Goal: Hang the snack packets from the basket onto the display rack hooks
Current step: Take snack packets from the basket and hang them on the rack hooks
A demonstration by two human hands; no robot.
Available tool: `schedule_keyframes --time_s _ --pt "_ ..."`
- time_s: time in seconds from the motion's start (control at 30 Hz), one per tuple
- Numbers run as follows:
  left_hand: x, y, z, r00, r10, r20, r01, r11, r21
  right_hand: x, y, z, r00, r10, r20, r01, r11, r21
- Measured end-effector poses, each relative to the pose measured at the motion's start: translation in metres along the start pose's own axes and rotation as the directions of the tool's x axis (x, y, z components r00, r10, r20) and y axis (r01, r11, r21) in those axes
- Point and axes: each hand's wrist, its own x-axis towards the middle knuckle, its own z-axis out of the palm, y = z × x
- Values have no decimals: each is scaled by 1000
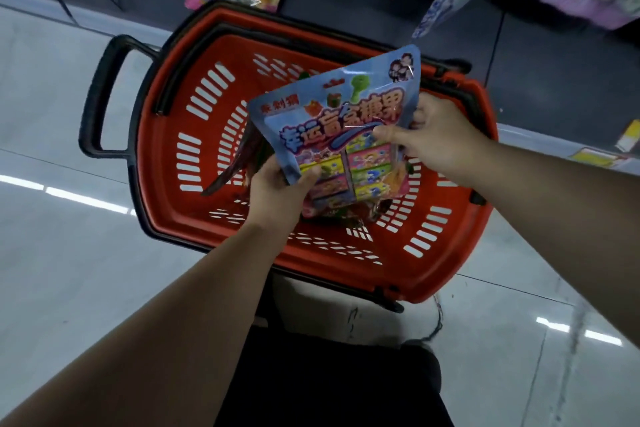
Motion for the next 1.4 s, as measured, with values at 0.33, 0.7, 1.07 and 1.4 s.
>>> schedule_keyframes --time_s 0.33,0.7,1.07,1.4 --pt "-47 142 -34 941 325 94 -330 943 40 -82 -106 -25 958 -51 -282 128 957 262" --pt "-157 402 -49 716 683 143 -678 730 -90 -188 -331 -132 800 -351 -487 508 829 236" --pt "-205 567 -53 500 841 207 -835 531 -143 -241 -479 -196 603 -513 -611 691 719 78" --pt "-197 591 -43 459 864 208 -852 495 -173 -242 -494 -201 530 -495 -689 699 715 24"
